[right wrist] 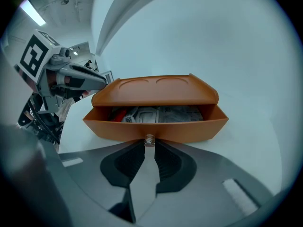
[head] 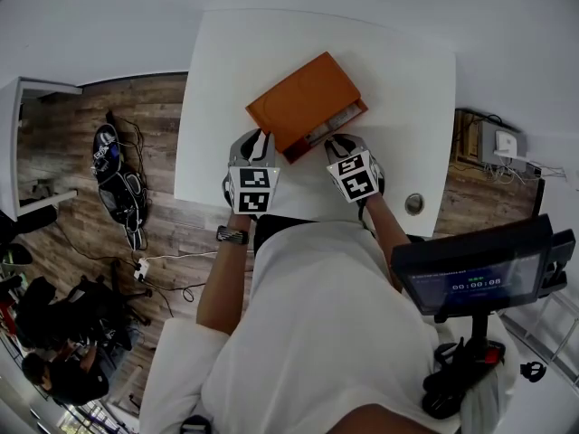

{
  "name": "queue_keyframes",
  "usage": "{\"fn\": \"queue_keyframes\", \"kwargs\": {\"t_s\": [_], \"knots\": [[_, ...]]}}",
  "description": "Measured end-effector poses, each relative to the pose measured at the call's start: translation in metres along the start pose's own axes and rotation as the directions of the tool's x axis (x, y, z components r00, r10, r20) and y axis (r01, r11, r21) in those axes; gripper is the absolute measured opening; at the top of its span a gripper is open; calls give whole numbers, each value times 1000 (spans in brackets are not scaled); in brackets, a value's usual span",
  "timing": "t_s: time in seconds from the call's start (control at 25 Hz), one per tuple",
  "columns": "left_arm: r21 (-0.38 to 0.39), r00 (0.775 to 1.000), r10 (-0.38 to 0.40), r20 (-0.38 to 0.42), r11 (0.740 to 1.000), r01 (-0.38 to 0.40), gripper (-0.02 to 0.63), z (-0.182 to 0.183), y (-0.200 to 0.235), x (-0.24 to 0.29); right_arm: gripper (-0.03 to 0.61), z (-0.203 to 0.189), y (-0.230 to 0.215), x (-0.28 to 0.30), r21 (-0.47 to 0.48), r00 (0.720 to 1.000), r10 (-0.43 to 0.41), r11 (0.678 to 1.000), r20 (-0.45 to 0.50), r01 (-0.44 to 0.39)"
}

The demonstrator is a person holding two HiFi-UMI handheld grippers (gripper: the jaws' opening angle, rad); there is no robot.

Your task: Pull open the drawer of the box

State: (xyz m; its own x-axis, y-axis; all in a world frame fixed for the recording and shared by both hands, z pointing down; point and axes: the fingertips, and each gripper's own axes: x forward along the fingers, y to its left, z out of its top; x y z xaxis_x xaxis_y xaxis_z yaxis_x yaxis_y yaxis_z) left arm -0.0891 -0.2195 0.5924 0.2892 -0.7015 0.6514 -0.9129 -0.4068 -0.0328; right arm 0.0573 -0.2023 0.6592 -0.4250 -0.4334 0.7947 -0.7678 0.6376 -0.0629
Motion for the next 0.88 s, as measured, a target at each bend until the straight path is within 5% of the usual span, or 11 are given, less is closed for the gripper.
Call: {"fn": "queue_keyframes", "kwargs": {"t_s": [0.88], "knots": [[-20, 1000, 8, -5, 1000, -8, 75, 0, 1, 1, 69, -24, -1, -16, 25, 1000, -2, 1000, -26, 2]]}}
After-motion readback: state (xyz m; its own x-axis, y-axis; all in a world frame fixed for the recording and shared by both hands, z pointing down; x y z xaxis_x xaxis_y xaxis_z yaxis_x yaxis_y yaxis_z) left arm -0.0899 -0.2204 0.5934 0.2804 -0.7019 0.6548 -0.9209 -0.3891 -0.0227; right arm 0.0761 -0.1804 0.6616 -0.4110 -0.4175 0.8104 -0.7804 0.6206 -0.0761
